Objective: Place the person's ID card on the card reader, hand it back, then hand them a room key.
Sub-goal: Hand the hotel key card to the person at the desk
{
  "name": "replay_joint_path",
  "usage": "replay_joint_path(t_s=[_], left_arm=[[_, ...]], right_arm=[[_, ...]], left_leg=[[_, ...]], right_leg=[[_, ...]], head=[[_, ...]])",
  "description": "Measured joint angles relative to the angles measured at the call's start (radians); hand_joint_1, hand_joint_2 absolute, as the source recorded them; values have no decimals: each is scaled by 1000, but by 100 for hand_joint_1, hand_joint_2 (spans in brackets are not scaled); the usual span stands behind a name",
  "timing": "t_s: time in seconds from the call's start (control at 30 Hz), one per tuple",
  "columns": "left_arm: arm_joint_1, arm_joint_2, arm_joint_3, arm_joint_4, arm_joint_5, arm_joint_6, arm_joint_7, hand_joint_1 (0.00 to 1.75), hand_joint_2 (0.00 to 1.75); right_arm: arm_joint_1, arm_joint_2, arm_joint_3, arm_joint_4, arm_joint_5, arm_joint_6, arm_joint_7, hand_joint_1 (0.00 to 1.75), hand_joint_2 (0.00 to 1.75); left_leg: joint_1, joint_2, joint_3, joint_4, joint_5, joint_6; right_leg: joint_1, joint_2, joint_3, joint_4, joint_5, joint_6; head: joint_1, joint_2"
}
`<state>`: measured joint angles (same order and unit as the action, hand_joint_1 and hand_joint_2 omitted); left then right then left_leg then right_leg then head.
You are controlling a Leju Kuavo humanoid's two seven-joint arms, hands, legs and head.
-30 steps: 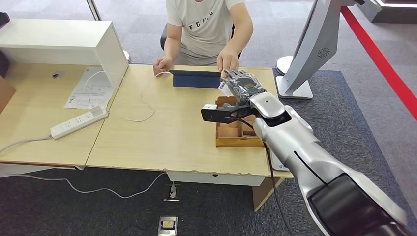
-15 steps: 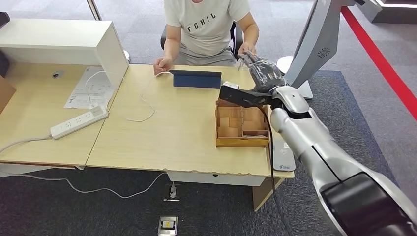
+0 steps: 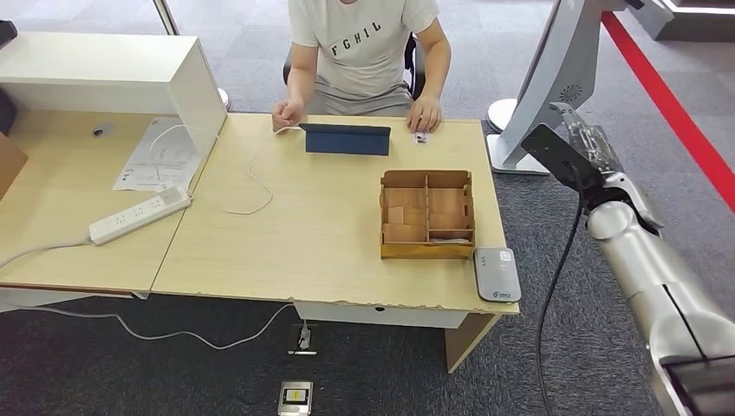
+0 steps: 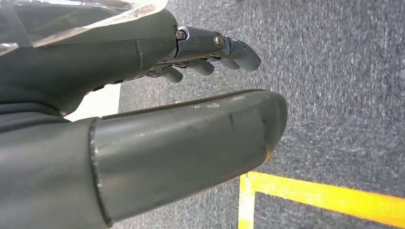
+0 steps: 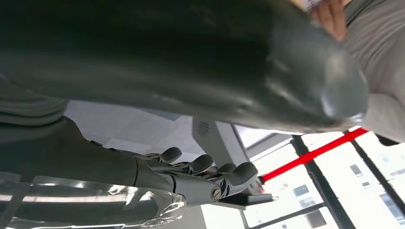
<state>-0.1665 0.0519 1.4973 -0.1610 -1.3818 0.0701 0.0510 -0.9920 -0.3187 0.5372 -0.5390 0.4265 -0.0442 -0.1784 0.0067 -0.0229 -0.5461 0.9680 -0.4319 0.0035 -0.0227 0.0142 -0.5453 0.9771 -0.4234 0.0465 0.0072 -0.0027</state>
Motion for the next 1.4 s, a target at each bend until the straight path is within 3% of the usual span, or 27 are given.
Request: replay_joint_path(t_s=[0.3,0.5,0.6,0.63,0.93,1.2,1.4], left_arm=[[2,14,0,0,-4,8,-22,0,0],[-2,16,0,0,-11,17,-24,0,0],[-4,15,0,0,-12,22,-24,0,0],[-5,15,0,0,-12,24,-24,0,0],[-13,4,0,0,-17,37,-32,0,0],[-18,-4,0,1,-33,26,-32,0,0],[-17,-9,0,1,-33,25,-33,0,0]], right_arm=[[316,-249,-53,-467,-161,-23,238,0,0],[523,-318,-54,-822,-132,-69,352,0,0],[579,-318,-37,-943,-95,-70,358,0,131],[590,-313,-30,-970,-84,-69,352,0,175],[590,-192,64,-976,54,-109,261,0,175],[514,3,129,-657,79,-228,158,0,175],[452,115,148,-425,117,-263,141,0,175]], left_leg=[[0,0,0,0,-1,1],[1,0,0,-1,-1,1],[2,1,-1,-1,-1,0],[2,1,-1,-1,-1,0],[3,1,-1,-1,0,0],[3,0,-2,-1,0,-1],[3,0,-2,-1,0,-1]], right_leg=[[0,0,0,0,0,0],[1,0,0,0,-1,-1],[2,0,0,0,-1,-1],[2,0,0,0,-1,-1],[2,0,1,0,-1,-1],[3,0,0,1,-1,-1],[3,0,0,1,-1,-1]], head=[[0,0],[0,0],[0,0],[0,0],[0,0],[0,0],[0,0]])
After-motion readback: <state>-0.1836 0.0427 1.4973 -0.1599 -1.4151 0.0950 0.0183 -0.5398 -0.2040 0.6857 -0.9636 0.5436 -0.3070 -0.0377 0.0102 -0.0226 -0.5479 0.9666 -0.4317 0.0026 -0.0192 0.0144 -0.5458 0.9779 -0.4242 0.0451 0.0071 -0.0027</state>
